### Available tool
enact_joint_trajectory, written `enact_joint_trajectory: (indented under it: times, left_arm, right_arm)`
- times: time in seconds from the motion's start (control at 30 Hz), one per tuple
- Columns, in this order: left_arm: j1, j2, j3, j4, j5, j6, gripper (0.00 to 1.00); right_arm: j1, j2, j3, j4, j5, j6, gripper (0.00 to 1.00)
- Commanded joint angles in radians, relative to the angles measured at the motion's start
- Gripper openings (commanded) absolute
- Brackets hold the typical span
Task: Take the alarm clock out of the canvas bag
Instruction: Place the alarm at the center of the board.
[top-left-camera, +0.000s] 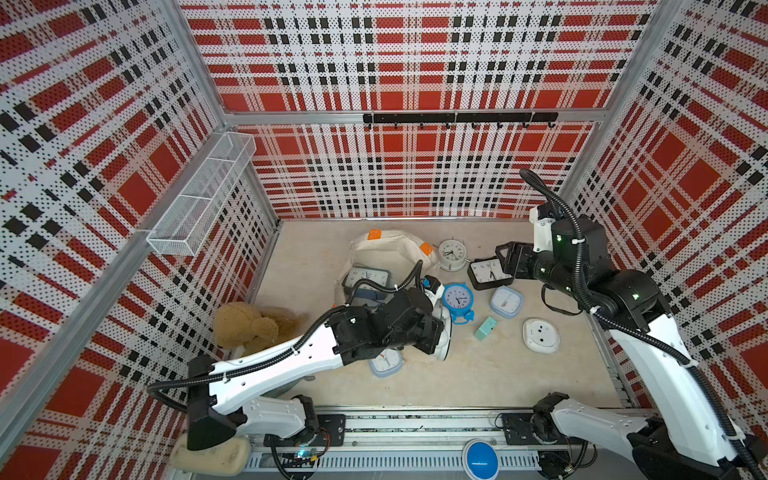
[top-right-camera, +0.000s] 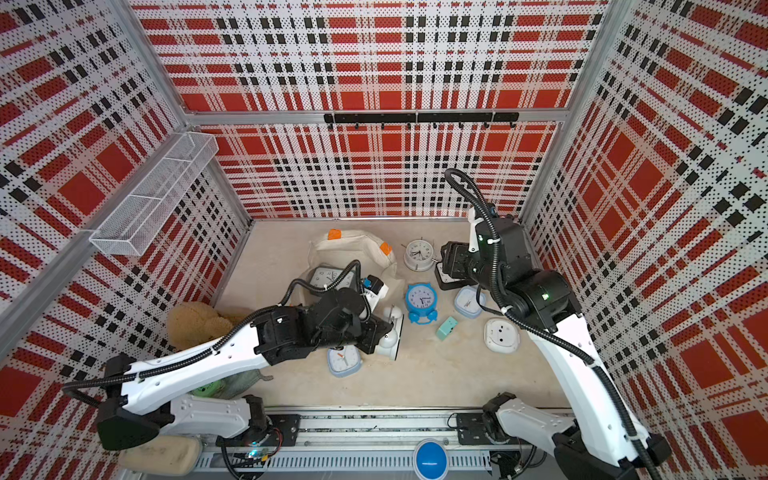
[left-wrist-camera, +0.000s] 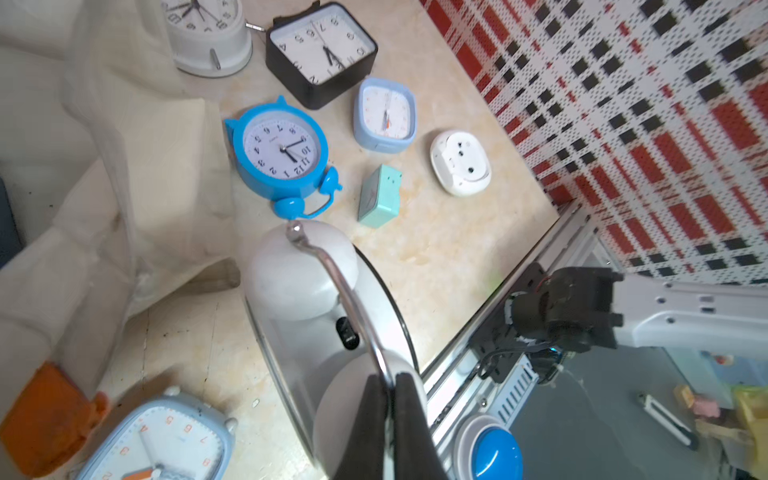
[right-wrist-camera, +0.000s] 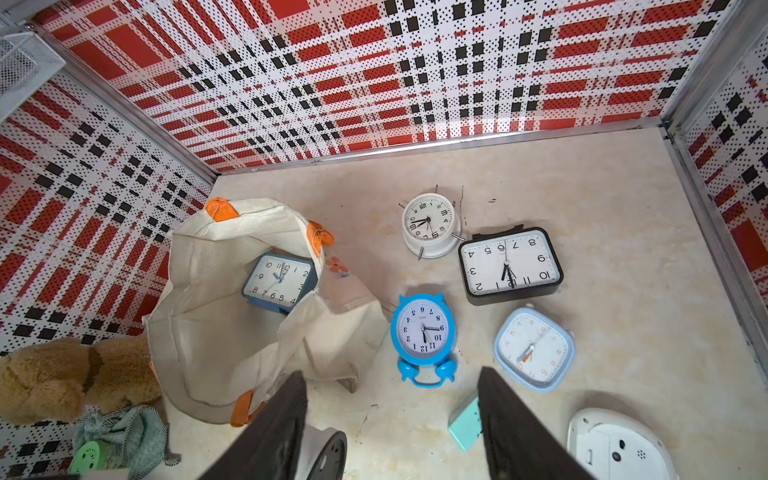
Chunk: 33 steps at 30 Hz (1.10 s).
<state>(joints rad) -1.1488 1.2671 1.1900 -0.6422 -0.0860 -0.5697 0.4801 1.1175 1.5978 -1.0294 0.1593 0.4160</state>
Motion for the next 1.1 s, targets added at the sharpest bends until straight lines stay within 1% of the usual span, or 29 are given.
enact_joint_trajectory:
  times: [0.0, 0.13, 0.33, 0.43, 0.63, 0.93, 1.0, 1.07]
  left_arm:
    - [-0.019, -0.041, -0.03, 0.109, -0.098, 0.025, 0.0]
    - [-0.026, -0.016, -0.053, 0.069, -0.131, 0.055, 0.0]
    - [-0.041, 0.088, -0.006, 0.013, -0.169, 0.123, 0.0]
    - [-0.067, 0.166, 0.037, -0.011, -0.192, 0.147, 0.0]
    - [-0.096, 0.324, 0.121, -0.032, -0.178, 0.173, 0.0]
    - [-0.177, 0.524, 0.327, -0.158, -0.203, 0.248, 0.0]
    - [-0.188, 0.565, 0.366, -0.186, -0.189, 0.255, 0.02]
    - [-0.195, 0.604, 0.405, -0.222, -0.173, 0.259, 0.09]
  right_arm:
    - [-0.003, -0.026, -0.008, -0.01, 0.012, 0.014, 0.67]
    - [-0.003, -0.035, -0.015, -0.008, 0.002, 0.022, 0.68]
    - [-0.003, -0.027, 0.003, -0.008, -0.009, 0.023, 0.68]
    - [-0.003, -0.028, 0.014, -0.013, -0.007, 0.02, 0.69]
    - [-0.003, -0.038, 0.034, -0.028, 0.005, 0.014, 0.69]
    - [-0.004, -0.042, 0.053, -0.045, 0.02, -0.002, 0.7]
    - [-0.004, -0.048, 0.055, -0.045, 0.051, -0.001, 0.7]
    - [-0.003, -0.055, 0.052, -0.039, 0.062, -0.002, 0.71]
